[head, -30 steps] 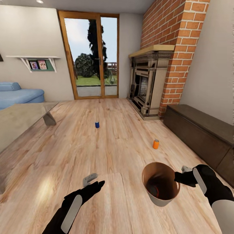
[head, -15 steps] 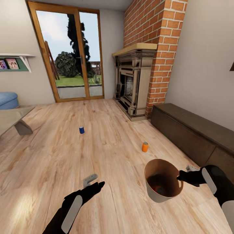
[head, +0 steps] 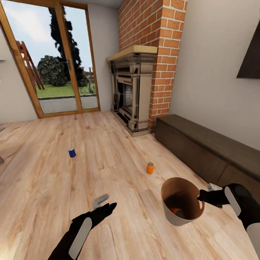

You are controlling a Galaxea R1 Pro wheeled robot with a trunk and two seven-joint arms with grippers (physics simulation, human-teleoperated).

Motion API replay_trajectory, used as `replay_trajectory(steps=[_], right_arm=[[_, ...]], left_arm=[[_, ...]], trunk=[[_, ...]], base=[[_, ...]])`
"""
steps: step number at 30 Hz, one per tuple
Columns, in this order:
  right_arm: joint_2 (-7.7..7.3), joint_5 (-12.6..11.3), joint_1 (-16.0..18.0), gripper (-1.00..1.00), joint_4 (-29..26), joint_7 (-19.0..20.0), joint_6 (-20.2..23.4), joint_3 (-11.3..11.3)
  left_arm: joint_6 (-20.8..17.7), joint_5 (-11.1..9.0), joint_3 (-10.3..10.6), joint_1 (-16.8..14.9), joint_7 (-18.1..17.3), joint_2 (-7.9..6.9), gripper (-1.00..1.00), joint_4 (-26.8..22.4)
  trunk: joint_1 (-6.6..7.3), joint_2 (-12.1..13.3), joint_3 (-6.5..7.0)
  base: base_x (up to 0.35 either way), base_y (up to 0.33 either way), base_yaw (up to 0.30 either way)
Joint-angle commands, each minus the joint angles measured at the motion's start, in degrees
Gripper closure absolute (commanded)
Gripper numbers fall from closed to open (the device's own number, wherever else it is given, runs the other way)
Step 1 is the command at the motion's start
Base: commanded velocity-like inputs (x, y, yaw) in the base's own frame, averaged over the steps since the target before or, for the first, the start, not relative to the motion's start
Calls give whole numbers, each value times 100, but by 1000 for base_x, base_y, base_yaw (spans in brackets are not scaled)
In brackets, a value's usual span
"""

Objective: Put the three can of soda from the living room inside the tash can in the kitchen.

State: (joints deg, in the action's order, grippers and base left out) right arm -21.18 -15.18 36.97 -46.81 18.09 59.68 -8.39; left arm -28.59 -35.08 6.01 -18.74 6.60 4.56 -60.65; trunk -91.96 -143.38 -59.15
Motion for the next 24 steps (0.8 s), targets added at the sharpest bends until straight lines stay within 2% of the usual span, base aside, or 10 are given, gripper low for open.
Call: replay_trajectory(steps=[1, 3, 5, 16, 24], right_arm=[[1, -276, 1, 100, -4, 35, 32, -2], [-4, -266, -13, 100, -5, 31, 32, 7], [-8, -253, -33, 100, -13, 28, 32, 30], [-9, -254, -40, 100, -62, 28, 32, 43], [-9, -252, -40, 100, -66, 28, 32, 39]], left_arm=[[3, 1, 65, -6, 0, 1, -100, 22], [13, 1, 225, -28, 5, 1, -100, 86], [179, -5, 348, -152, 2, 26, -100, 387], [230, -7, 374, -327, -14, 71, -100, 779], [267, -7, 377, -340, -31, 80, -100, 833]], trunk=[[1, -1, 0], [1, -1, 0], [1, -1, 0], [1, -1, 0], [1, -1, 0]], base=[[347, 0, -57], [347, 0, -30], [347, 0, -8], [347, 9, -13], [347, 87, -237]])
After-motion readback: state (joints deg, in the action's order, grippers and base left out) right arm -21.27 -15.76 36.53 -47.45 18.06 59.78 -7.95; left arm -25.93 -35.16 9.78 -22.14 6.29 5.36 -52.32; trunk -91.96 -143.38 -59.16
